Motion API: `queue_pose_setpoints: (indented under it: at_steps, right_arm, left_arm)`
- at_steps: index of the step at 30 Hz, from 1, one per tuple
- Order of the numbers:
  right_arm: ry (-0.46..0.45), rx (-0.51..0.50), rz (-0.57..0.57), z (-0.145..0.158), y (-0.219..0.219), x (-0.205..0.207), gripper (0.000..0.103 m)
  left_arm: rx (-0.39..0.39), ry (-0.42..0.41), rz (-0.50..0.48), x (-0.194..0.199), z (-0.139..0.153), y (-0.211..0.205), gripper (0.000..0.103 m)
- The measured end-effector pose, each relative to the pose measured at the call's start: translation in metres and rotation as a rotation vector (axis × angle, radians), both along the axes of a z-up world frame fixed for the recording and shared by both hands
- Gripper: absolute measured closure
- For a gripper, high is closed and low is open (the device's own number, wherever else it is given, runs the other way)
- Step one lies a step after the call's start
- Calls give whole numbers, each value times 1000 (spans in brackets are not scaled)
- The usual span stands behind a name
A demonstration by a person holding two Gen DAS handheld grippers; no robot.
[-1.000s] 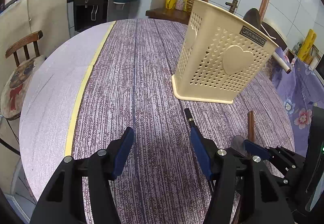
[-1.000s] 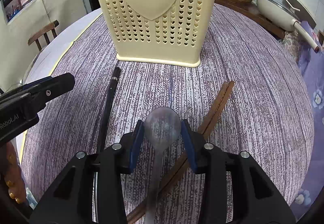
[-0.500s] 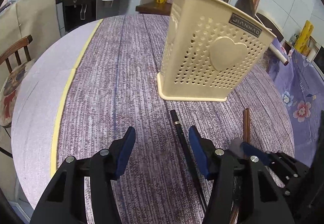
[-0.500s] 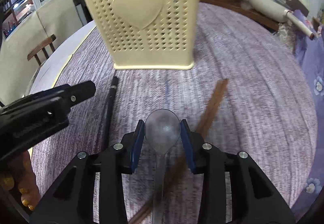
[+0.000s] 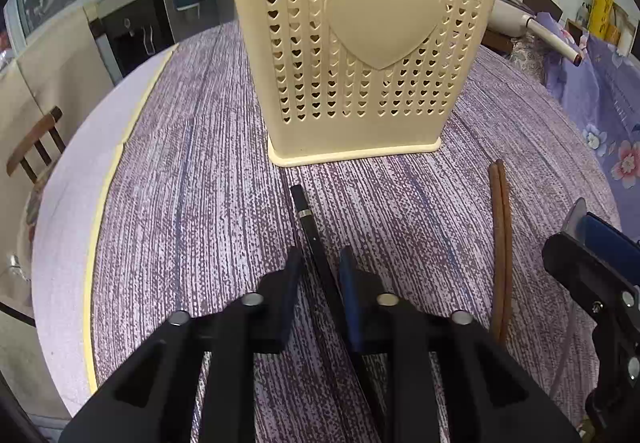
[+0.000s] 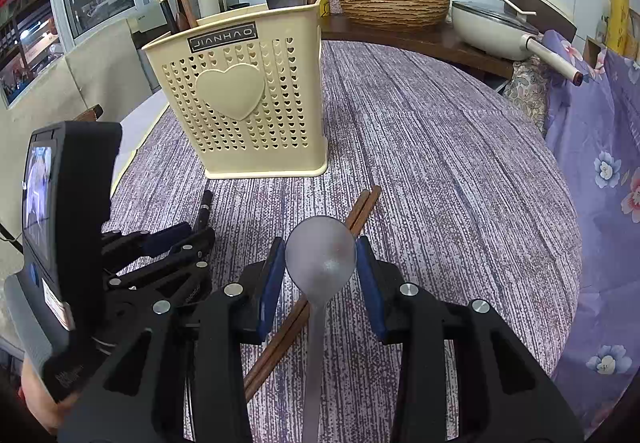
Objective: Organize utensils
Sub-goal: 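Close the left gripper on the remaining black chopstick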
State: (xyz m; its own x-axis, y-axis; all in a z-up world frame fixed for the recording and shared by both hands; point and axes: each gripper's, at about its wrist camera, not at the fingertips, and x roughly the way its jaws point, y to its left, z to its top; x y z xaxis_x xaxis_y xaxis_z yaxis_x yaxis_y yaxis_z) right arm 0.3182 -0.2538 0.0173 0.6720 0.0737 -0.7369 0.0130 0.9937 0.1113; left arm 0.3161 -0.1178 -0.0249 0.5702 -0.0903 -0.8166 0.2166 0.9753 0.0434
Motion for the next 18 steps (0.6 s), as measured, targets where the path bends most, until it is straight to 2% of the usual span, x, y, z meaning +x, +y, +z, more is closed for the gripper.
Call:
queue_pose_setpoints:
  at_steps: [6,9,12,18]
  right_arm:
    - [-10,12,4,2,2,0,66]
    - [-21,23,10,3,1,0,66]
    - [-24,61,16,5,-4,0,66]
    - [-43,127,25,20,-14,-1,66]
  left_arm:
    - [-35,9,27,6,2,4,95]
    - [-90,25,31,12,5,9,95]
    - [-127,-7,30,10,17,14,95]
    - [-219,-110,25,-4,62,32,95]
